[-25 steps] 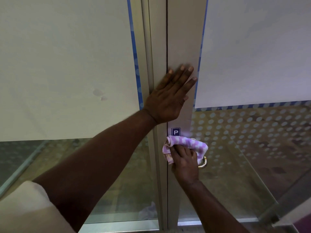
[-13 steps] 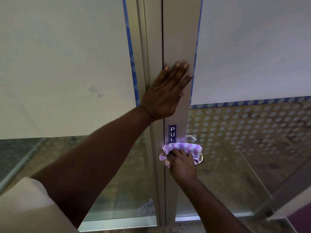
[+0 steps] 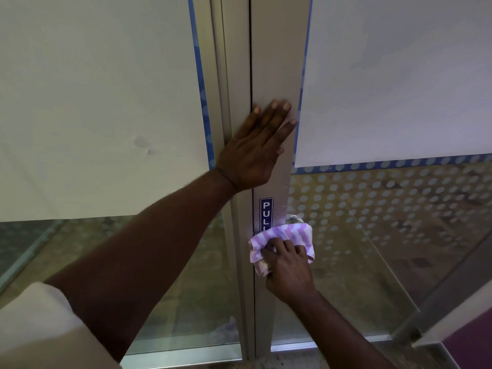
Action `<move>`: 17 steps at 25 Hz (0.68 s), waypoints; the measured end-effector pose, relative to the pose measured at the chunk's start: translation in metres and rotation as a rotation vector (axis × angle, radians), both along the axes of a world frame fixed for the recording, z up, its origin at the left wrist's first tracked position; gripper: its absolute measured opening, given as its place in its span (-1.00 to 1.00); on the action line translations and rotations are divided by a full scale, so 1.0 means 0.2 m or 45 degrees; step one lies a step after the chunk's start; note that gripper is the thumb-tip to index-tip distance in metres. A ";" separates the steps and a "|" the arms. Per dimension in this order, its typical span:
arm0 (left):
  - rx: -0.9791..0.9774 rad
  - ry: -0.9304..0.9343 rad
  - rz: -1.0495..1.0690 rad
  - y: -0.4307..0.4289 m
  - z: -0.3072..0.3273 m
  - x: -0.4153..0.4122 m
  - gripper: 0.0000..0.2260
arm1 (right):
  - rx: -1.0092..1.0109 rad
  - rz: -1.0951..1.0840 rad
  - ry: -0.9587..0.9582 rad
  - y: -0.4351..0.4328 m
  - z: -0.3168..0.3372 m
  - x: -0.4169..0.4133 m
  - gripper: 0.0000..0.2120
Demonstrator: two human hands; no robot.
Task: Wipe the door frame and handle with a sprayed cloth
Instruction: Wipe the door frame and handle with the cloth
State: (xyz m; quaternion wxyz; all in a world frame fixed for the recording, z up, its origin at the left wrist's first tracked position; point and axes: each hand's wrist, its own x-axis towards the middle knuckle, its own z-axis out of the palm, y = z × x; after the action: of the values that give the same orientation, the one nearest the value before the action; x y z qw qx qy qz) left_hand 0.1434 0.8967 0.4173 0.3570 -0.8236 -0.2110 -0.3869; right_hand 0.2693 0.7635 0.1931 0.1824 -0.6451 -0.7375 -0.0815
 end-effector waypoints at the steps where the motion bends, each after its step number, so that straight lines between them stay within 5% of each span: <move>1: -0.002 -0.001 0.000 0.00 0.00 0.00 -0.53 | -0.014 0.012 -0.004 0.00 -0.02 0.00 -0.57; 6: 0.003 0.007 0.017 0.01 0.00 0.00 -0.53 | -0.159 0.014 -0.050 0.02 -0.08 0.01 -0.34; 17: 0.018 0.007 0.033 0.01 -0.01 0.00 -0.52 | -0.094 0.138 -0.082 -0.11 -0.09 0.06 -0.49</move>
State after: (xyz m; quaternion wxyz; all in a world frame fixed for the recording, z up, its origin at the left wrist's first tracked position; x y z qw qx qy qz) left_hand 0.1434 0.8995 0.4153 0.3683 -0.8193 -0.2182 -0.3816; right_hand 0.2808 0.7424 0.1749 0.1388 -0.6075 -0.7794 -0.0648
